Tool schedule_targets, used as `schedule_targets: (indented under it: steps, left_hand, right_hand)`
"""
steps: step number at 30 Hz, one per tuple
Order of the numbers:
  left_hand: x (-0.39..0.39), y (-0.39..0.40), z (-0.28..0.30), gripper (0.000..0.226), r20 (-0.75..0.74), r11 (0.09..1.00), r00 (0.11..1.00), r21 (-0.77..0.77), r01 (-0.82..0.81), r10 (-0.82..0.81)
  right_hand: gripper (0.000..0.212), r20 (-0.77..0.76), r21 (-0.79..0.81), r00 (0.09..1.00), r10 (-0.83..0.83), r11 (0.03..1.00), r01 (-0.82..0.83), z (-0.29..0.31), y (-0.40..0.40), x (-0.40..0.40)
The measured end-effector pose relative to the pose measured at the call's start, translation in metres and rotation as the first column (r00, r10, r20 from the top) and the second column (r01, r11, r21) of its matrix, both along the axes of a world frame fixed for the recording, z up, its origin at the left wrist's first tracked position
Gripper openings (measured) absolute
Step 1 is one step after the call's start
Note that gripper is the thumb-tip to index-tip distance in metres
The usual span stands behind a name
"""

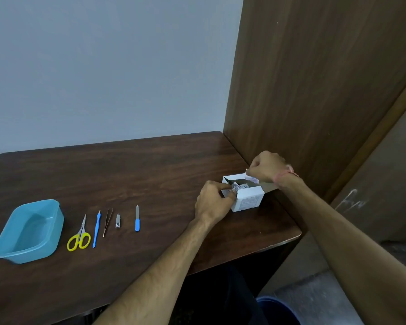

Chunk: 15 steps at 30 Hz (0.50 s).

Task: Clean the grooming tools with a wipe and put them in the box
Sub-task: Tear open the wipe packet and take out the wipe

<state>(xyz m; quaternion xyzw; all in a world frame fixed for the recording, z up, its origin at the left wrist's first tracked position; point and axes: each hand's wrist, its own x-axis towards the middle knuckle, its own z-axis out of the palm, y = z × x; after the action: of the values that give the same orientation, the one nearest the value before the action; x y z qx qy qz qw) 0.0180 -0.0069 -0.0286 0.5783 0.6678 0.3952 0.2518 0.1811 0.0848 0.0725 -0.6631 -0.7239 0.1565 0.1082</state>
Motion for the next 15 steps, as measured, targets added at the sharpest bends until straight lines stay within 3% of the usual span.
schedule_targets:
  steps: [2, 4, 7, 9, 11, 15]
  left_hand:
    - [0.0, -0.001, 0.001, 0.031, 0.031, 0.999, 0.999, 0.022, -0.029, 0.029]
    - [0.001, -0.003, 0.004, 0.019, 0.117, 0.992, 0.99, 0.084, -0.09, 0.08]
    - [-0.003, -0.011, 0.015, 0.013, 0.414, 0.977, 0.906, 0.139, -0.162, 0.091]
    - [-0.011, -0.02, 0.023, 0.026, 0.63, 0.983, 0.775, 0.109, -0.151, 0.049]
    - [-0.023, -0.036, 0.024, 0.028, 0.715, 0.983, 0.698, 0.116, -0.144, 0.018]
    - [-0.048, -0.066, 0.003, 0.014, 0.66, 0.946, 0.737, 0.127, -0.299, 0.144]
  right_hand:
    - [0.009, -0.197, -0.032, 0.98, 0.013, 0.999, -0.02, 0.009, 0.0, 0.009]
    - [0.007, -0.438, -0.066, 0.899, 0.013, 0.997, -0.046, 0.014, -0.007, 0.012]
    - [0.006, -0.7, -0.14, 0.714, 0.016, 0.977, -0.159, 0.008, -0.022, 0.0]
    - [0.007, -0.793, -0.144, 0.609, 0.021, 0.965, -0.22, -0.002, -0.033, -0.014]
    - [0.007, -0.838, -0.12, 0.544, 0.042, 0.958, -0.259, -0.018, -0.046, -0.033]
    - [0.011, -0.895, -0.1, 0.444, 0.052, 0.945, -0.311, -0.058, -0.073, -0.073]
